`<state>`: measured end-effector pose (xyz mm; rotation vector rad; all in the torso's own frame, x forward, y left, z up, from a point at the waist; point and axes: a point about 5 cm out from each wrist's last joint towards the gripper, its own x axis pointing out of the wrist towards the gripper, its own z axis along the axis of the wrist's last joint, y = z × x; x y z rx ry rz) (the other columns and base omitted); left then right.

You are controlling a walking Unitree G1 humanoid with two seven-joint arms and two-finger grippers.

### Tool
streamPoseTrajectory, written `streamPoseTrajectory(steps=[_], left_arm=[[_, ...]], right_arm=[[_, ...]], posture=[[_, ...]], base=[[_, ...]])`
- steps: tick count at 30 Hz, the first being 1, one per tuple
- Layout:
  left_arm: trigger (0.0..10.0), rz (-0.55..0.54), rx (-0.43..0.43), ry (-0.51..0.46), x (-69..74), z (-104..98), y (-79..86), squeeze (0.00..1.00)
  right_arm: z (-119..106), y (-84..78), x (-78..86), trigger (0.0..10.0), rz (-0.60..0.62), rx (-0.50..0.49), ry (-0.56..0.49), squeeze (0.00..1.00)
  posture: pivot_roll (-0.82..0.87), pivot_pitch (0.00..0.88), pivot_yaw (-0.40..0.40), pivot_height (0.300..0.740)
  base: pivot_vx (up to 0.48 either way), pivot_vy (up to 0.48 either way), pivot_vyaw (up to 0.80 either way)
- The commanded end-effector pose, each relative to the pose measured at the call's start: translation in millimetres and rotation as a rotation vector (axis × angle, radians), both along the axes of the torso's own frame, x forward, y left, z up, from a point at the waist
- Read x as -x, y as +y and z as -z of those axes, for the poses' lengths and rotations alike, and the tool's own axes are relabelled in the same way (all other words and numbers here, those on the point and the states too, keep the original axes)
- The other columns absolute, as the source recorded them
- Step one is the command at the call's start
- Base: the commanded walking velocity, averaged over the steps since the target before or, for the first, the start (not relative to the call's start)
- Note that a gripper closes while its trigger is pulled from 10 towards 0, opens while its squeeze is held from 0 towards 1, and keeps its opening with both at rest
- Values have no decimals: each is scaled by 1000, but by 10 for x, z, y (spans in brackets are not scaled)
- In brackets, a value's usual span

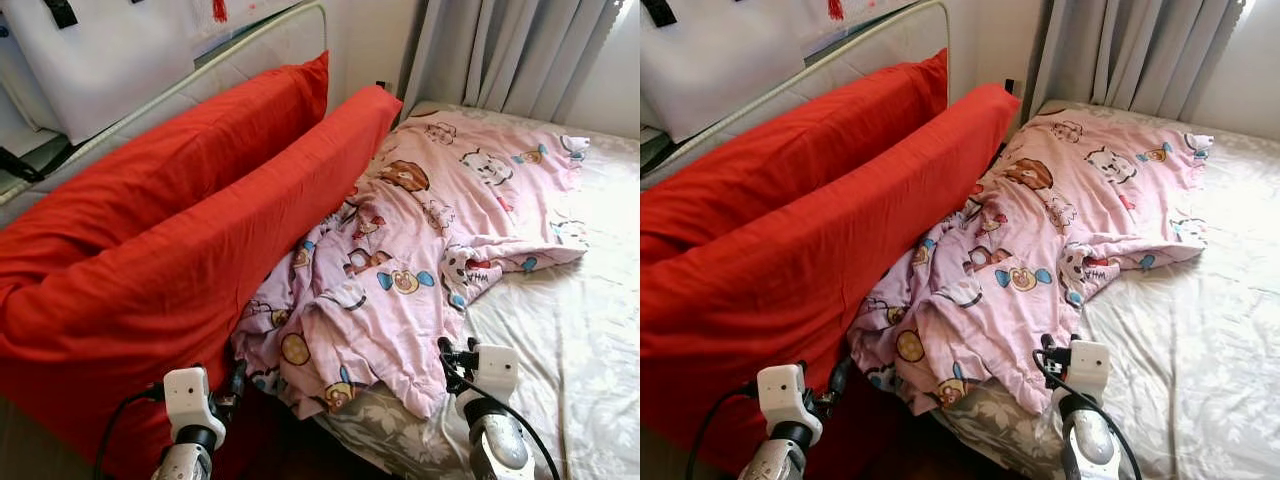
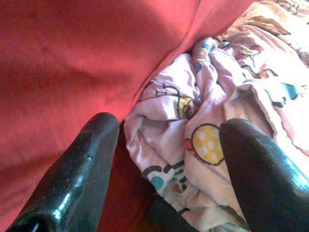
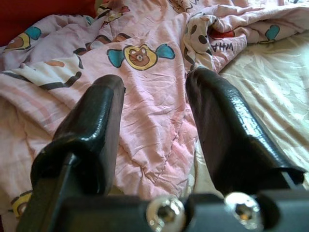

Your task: Clean up the room

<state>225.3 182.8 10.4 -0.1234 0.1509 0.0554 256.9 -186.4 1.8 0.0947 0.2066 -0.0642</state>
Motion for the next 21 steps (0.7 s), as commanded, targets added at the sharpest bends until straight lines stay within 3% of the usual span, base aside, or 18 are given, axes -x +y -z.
streamPoseTrajectory(steps=[1, 7, 21], left_arm=[[10000, -5, -3, 22, 33, 28, 7, 0], [10000, -9, -1, 33, 61, 52, -3, 0], [10000, -9, 7, 42, 80, 63, -30, 0]], right_arm=[[7, -6, 12, 10000, -1, 6, 7, 0], [53, 0, -1, 10000, -14, 14, 59, 0], [-6, -5, -60, 10000, -10, 13, 27, 0]], posture=[[-26, 98, -14, 692], [-24, 108, -18, 687], [-24, 110, -26, 667]], base=[[0, 0, 0], [0, 0, 0], [0, 0, 0]])
